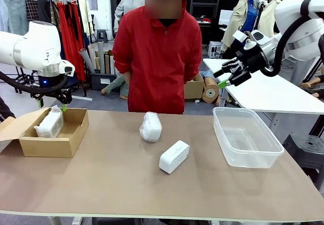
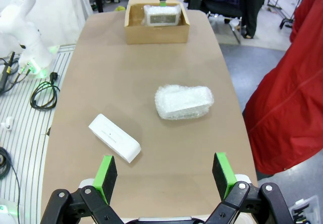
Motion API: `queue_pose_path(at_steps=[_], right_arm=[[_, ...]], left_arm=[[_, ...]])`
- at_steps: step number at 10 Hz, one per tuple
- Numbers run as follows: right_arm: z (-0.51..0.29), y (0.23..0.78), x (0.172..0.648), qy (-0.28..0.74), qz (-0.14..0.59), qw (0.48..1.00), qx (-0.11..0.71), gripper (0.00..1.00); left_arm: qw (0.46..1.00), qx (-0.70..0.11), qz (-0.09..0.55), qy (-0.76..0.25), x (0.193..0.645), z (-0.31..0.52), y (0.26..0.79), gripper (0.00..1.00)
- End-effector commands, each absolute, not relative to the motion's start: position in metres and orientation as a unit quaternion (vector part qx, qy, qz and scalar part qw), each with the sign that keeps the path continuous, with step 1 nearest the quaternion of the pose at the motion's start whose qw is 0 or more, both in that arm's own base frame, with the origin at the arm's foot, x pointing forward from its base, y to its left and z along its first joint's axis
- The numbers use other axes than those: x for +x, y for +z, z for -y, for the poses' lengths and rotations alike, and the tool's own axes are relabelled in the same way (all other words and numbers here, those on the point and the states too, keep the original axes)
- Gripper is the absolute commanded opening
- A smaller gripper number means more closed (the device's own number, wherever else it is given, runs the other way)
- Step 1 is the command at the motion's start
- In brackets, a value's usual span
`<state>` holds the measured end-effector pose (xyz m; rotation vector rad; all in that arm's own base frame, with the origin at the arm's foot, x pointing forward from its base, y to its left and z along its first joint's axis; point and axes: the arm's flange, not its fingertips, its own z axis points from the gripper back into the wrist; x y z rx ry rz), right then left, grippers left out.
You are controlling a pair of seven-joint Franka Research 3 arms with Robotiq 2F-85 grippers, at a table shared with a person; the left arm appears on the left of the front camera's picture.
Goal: Separate and place wrapped and unwrapped clocks.
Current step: Pick up the Digital clock indicated by the person.
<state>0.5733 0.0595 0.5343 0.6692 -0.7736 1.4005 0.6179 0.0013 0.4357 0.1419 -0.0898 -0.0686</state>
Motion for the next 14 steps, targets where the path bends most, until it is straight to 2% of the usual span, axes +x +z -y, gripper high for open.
queue_pose_path(at_steps=[1, 6, 8, 11, 13, 14], right_arm=[[-0.06, 0.536, 0.573, 0.616, 0.341, 0.646, 0.293, 1.0], [-0.06, 0.536, 0.573, 0.616, 0.341, 0.646, 0.293, 1.0], [-0.06, 0.536, 0.573, 0.616, 0.341, 0.646, 0.293, 1.0], [-0.06, 0.536, 0.573, 0.616, 0.341, 0.646, 0.293, 1.0], [-0.06, 0.536, 0.573, 0.616, 0.341, 0.646, 0.293, 1.0], [-0.06, 0.536, 0.573, 0.616, 0.341, 0.646, 0.293, 1.0]], left_arm=[[0.995, 0.037, 0.023, -0.093, 0.603, 0.001, 0.447, 1.0], [0.967, -0.08, 0.053, -0.236, 0.596, -0.001, 0.484, 1.0], [0.937, -0.126, 0.084, -0.315, 0.592, 0.001, 0.504, 1.0], [0.886, -0.198, 0.094, -0.408, 0.588, 0.005, 0.527, 1.0], [0.844, -0.22, 0.165, -0.461, 0.587, 0.014, 0.542, 1.0], [0.826, -0.217, 0.22, -0.472, 0.586, 0.022, 0.548, 1.0]])
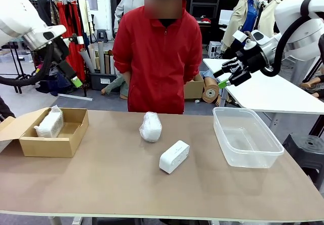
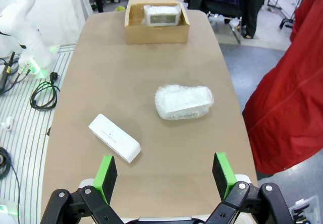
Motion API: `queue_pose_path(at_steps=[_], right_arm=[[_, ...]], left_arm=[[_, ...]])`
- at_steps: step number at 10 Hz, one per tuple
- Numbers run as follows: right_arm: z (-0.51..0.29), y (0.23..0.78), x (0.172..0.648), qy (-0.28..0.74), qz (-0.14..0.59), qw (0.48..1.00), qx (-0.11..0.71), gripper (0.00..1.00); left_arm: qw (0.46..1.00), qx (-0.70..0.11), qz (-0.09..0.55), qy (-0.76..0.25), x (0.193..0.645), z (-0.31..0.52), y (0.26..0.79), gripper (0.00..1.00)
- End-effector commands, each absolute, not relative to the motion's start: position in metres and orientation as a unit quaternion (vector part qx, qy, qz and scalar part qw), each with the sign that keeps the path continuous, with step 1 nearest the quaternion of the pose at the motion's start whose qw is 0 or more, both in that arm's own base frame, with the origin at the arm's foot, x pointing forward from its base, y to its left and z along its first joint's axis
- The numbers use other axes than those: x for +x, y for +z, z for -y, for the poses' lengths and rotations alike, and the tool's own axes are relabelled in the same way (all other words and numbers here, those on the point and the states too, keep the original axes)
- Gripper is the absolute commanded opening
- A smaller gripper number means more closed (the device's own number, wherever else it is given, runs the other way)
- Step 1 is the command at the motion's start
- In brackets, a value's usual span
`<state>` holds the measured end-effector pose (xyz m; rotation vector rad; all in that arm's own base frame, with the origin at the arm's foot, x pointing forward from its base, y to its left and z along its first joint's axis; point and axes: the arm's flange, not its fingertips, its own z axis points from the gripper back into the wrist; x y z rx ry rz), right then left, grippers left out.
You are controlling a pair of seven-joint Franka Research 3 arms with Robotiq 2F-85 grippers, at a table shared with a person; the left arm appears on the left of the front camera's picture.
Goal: Separate and place wrapped and unwrapped clocks.
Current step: Pick up the Digital clock indicated by the person.
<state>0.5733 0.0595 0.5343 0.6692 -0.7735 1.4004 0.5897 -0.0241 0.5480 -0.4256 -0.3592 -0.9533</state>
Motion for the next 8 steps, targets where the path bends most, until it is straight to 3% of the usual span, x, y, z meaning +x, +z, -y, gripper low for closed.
queue_pose_path(at_steps=[1, 5, 8], right_arm=[[-0.06, 0.536, 0.573, 0.616, 0.341, 0.646, 0.293, 1.0], [-0.06, 0.536, 0.573, 0.616, 0.341, 0.646, 0.293, 1.0], [-0.06, 0.536, 0.573, 0.616, 0.341, 0.646, 0.293, 1.0]], left_arm=[[0.789, -0.229, 0.248, -0.514, 0.585, 0.029, 0.556, 1.0], [0.685, -0.271, 0.286, -0.612, 0.577, 0.044, 0.574, 1.0], [0.672, -0.267, 0.285, -0.629, 0.572, 0.047, 0.579, 1.0]])
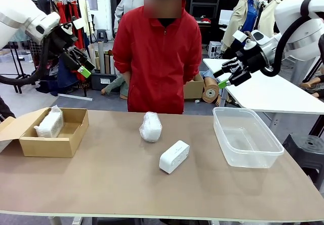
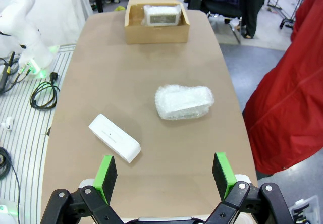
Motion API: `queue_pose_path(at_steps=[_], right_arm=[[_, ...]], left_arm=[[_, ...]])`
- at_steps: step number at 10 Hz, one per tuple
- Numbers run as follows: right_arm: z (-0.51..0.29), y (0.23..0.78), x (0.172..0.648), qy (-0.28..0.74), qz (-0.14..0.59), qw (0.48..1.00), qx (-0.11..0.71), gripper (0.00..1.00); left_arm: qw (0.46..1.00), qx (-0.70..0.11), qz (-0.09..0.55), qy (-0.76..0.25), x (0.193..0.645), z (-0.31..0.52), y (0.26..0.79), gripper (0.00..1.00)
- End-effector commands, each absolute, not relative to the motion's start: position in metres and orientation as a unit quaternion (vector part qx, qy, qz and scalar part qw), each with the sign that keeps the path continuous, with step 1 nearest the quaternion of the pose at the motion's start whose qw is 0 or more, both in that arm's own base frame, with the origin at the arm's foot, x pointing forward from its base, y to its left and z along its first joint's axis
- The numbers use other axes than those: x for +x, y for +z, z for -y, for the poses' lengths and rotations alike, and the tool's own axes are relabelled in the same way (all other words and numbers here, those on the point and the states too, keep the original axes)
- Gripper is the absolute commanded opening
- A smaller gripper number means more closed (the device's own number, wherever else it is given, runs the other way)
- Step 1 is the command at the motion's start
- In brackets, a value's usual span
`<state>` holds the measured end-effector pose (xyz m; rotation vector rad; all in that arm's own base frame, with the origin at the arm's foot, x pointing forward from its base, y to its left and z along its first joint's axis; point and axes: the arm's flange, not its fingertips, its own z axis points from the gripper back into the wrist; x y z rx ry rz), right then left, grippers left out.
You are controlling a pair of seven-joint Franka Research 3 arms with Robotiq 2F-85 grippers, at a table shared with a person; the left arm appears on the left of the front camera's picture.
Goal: Separate and place wrapped and unwrapped clocks.
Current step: Pick up the Digital clock indicated by the person.
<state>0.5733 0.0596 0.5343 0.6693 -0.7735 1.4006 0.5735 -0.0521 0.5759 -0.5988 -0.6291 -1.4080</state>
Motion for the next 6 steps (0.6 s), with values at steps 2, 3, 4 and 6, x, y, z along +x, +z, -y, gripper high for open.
queue_pose_path(at_steps=[2, 3, 4, 6], right_arm=[[-0.06, 0.536, 0.573, 0.616, 0.341, 0.646, 0.293, 1.0], [-0.06, 0.536, 0.573, 0.616, 0.341, 0.646, 0.293, 1.0], [-0.06, 0.536, 0.573, 0.616, 0.341, 0.646, 0.293, 1.0], [-0.06, 0.536, 0.573, 0.616, 0.341, 0.646, 0.293, 1.0]], left_arm=[[0.681, -0.265, 0.28, -0.622, 0.575, 0.053, 0.575, 1.0], [0.681, -0.265, 0.28, -0.622, 0.575, 0.053, 0.575, 1.0], [0.678, -0.267, 0.279, -0.626, 0.574, 0.052, 0.575, 1.0], [0.671, -0.209, 0.307, -0.642, 0.572, 0.036, 0.571, 1.0]])
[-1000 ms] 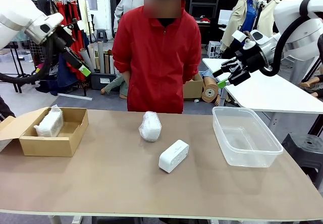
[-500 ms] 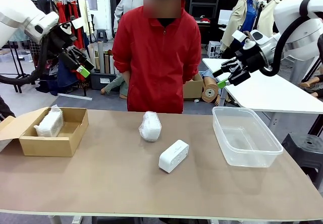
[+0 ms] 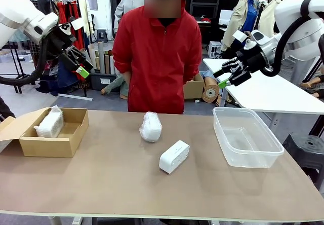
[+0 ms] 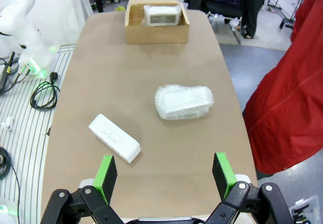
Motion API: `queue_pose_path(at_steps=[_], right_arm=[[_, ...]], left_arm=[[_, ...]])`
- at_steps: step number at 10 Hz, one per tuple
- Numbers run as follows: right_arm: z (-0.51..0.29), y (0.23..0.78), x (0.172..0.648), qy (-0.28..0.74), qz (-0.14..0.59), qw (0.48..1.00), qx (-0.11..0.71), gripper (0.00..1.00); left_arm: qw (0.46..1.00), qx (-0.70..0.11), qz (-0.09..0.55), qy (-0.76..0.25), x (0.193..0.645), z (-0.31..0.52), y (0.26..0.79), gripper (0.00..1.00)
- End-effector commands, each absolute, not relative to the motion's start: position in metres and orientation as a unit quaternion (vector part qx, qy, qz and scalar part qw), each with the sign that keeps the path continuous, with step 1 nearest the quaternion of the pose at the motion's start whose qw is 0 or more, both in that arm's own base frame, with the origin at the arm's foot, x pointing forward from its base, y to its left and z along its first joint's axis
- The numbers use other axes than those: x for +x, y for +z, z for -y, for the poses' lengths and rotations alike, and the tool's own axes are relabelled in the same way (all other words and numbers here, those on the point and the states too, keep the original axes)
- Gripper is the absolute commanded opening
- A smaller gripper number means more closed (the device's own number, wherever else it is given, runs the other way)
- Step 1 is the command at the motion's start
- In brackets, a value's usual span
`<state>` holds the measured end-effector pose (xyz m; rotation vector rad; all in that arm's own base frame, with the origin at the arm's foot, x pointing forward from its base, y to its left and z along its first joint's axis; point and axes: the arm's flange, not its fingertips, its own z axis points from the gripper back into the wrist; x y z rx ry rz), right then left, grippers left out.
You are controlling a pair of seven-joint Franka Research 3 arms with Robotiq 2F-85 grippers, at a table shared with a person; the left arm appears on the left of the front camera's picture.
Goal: Separate and place wrapped and unwrapped clocks.
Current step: Pick up the Digital clock indicated by the person.
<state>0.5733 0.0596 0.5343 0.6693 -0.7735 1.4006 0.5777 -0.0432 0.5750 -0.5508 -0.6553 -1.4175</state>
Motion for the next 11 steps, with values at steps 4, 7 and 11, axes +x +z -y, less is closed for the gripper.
queue_pose_path(at_steps=[4, 7, 11], right_arm=[[-0.06, 0.536, 0.573, 0.616, 0.341, 0.646, 0.293, 1.0], [-0.06, 0.536, 0.573, 0.616, 0.341, 0.646, 0.293, 1.0], [-0.06, 0.536, 0.573, 0.616, 0.341, 0.646, 0.293, 1.0]], left_arm=[[0.602, -0.21, 0.323, -0.699, 0.582, 0.027, 0.574, 1.0], [0.604, -0.241, 0.317, -0.69, 0.591, 0.025, 0.574, 1.0], [0.614, -0.236, 0.318, -0.683, 0.59, 0.028, 0.573, 1.0]])
